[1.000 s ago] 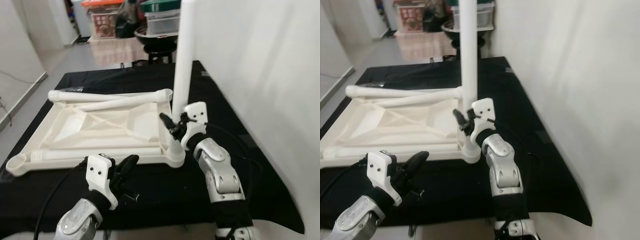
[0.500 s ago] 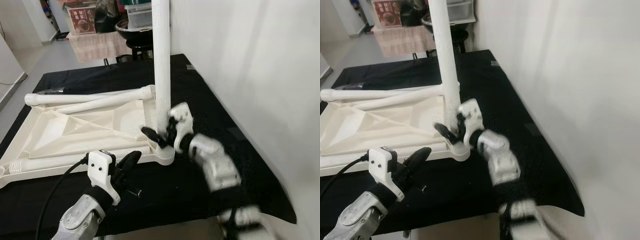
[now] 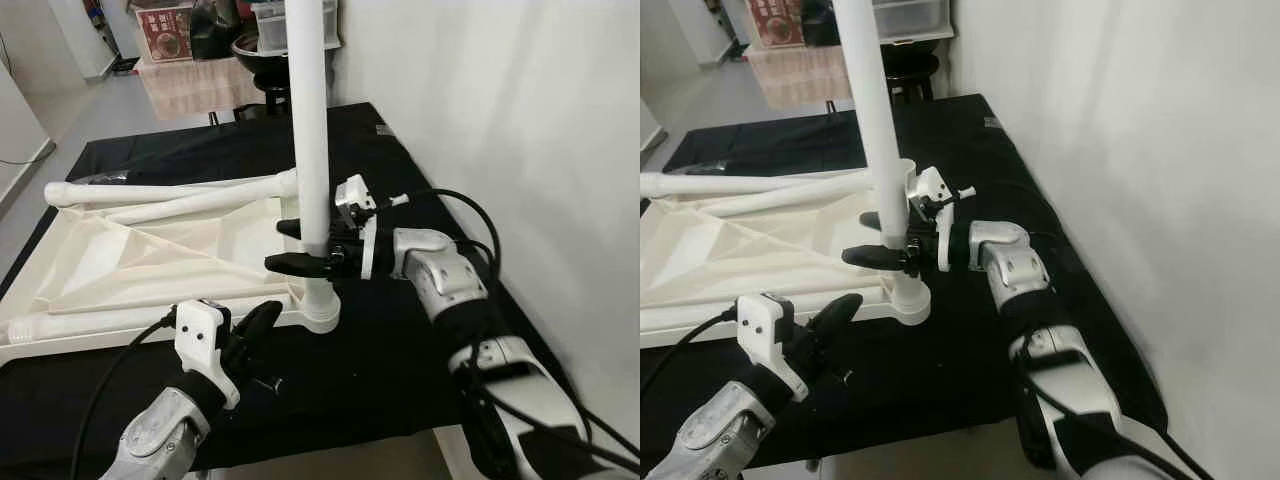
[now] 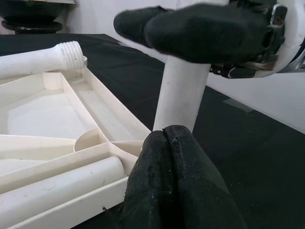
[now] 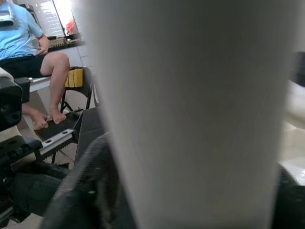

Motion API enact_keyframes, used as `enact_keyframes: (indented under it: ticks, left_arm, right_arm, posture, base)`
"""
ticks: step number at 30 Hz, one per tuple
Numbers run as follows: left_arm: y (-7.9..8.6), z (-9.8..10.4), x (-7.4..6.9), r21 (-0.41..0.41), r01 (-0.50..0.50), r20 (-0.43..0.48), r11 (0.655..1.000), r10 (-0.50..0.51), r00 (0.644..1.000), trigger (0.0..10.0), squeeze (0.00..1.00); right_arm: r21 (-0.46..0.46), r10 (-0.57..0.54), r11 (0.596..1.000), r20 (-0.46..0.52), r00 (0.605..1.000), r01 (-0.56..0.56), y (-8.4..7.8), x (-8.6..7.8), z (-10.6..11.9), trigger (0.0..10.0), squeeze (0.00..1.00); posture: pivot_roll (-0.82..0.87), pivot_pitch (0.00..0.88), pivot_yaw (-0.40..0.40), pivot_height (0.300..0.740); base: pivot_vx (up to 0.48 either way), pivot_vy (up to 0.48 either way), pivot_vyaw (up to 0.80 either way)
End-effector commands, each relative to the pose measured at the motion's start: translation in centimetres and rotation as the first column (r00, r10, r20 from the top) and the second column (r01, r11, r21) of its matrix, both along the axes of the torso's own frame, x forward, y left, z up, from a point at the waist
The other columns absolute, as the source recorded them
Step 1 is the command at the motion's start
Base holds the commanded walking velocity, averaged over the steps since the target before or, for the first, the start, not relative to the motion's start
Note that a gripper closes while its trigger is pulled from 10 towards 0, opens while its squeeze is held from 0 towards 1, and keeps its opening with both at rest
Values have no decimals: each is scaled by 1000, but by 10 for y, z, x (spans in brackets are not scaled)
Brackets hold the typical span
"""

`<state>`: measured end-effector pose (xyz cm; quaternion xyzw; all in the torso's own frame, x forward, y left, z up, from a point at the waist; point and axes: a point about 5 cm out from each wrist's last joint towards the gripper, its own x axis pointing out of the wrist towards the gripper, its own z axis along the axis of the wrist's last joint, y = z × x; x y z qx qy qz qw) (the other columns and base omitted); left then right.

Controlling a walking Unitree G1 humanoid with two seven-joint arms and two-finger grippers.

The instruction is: Building children table

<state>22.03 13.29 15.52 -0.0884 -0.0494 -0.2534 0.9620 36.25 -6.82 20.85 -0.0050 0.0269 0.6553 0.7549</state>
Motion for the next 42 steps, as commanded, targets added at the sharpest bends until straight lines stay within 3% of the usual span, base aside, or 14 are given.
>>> enact_keyframes:
  ticks: [1, 11, 12, 13, 15, 17, 19, 26, 27, 29, 31, 40, 41, 42]
  left_arm:
    - [1, -3, 0, -10, -4, -15, 1000, 4, 1000, 10000, 0]
    - [2, -3, -1, -12, -4, -14, 1000, 4, 1000, 10000, 0]
    - [2, -3, -1, -12, -4, -14, 1000, 4, 1000, 10000, 0]
    - [2, -3, -2, -11, -5, -14, 1000, 4, 1000, 10000, 0]
    - [3, -1, -1, -12, -7, -11, 1000, 7, 1000, 10000, 0]
    - [4, -1, -1, -13, -7, -11, 1000, 7, 1000, 10000, 0]
    - [4, -2, 0, -15, -5, -11, 1000, 5, 1000, 10000, 0]
    - [2, -2, 3, -30, 12, -13, 999, -12, 1000, 10000, 0]
    - [2, -2, 4, -30, 7, -10, 1000, -7, 1000, 10000, 0]
    - [1, -2, 4, -27, -5, -6, 1000, 5, 1000, 10000, 0]
    - [1, -3, 4, -26, -8, -6, 1000, 8, 1000, 10000, 0]
    - [0, -4, 3, -30, -1, -10, 1000, 1, 1000, 10000, 0]
    - [0, -4, 3, -29, -1, -10, 1000, 1, 1000, 10000, 0]
    - [0, -5, 3, -28, -2, -10, 1000, 1, 1000, 10000, 0]
  right_arm:
    - [-11, 46, 999, -10, 999, -46, 7, -2, -4, 0, 0]
    - [-7, -256, 967, 4, 967, 256, -15, 8, -14, 0, 0]
    - [-9, -363, 932, -30, 931, 363, -16, 8, -20, 0, 0]
    - [-21, -568, 823, -36, 822, 568, -20, 11, -28, 0, 0]
    - [-45, -737, 674, 16, 675, 737, -16, -17, -54, 0, 0]
    - [-42, -761, 646, 32, 648, 762, -15, -26, -58, 0, 0]
    - [-30, -715, 690, 123, 688, 723, -1, -38, -57, 0, 0]
    - [-33, -722, 684, 113, 682, 729, -5, -28, -54, 0, 0]
    - [-47, -724, 681, 101, 682, 730, -4, -27, -52, 10000, 0]
    - [-30, -691, 719, 76, 719, 694, -7, -20, -42, 10000, 890]
    - [-16, -671, 738, 78, 737, 674, -9, -17, -35, 10000, 1000]
    - [79, -388, 920, 49, 920, 384, -14, 2, -11, 10000, 1000]
    - [54, -310, 950, 67, 948, 307, -13, 2, -11, 10000, 627]
    - [25, -254, 967, 75, 964, 253, -12, 2, -12, 10000, 0]
  posture:
    - [-75, 71, 38, 740]
    - [-80, 81, 30, 740]
    - [-81, 81, 26, 740]
    - [-82, 81, 25, 740]
    - [-93, 93, 37, 740]
    - [-93, 93, 37, 740]
    - [-120, 86, 59, 740]
    - [-114, 73, 39, 740]
    - [-110, 70, 42, 740]
    - [-100, 63, 39, 740]
    - [-97, 61, 37, 740]
    - [-86, 46, 31, 740]
    - [-77, 44, 31, 740]
    - [-73, 45, 31, 740]
  base:
    - [0, 0, 0]
    - [0, 0, 0]
    - [0, 0, 0]
    - [0, 0, 0]
    - [0, 0, 0]
    - [0, 0, 0]
    - [0, 0, 0]
    - [0, 0, 0]
    - [0, 0, 0]
    - [0, 0, 0]
    - [0, 0, 0]
    - [0, 0, 0]
    - [0, 0, 0]
    - [0, 0, 0]
